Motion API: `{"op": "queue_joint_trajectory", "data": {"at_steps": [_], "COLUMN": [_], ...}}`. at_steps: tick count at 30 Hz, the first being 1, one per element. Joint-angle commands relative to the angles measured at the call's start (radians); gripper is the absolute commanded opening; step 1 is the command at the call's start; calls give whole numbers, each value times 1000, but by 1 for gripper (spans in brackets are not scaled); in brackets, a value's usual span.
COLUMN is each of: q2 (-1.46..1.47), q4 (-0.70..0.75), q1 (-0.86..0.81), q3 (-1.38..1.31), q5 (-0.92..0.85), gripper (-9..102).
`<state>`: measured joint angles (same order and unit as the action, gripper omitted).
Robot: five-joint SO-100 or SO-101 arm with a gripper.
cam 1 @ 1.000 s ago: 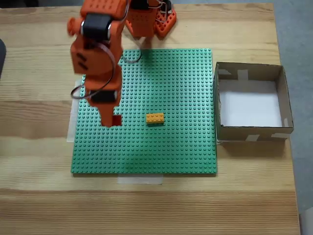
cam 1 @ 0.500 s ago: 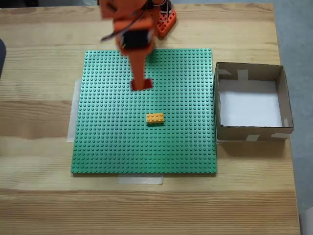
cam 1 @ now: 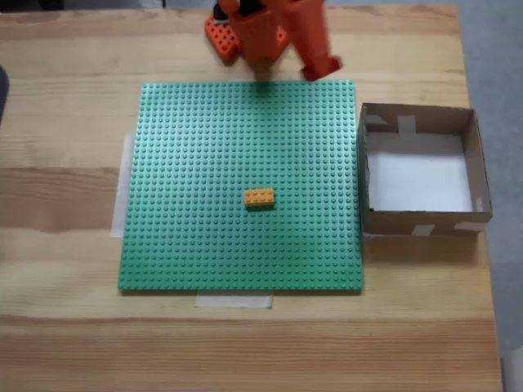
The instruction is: Pick the red lego block and put it in the box.
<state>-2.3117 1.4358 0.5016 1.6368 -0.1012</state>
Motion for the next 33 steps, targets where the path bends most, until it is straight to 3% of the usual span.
{"op": "queue_joint_trajectory", "data": {"at_steps": [1,10,33], "q2": [-21,112,796], "q4": [5,-18,95], "q1": [60,213,275], "q3": [3,-51,-643], "q5": [17,72,140], "gripper": [-1,1,1]}}
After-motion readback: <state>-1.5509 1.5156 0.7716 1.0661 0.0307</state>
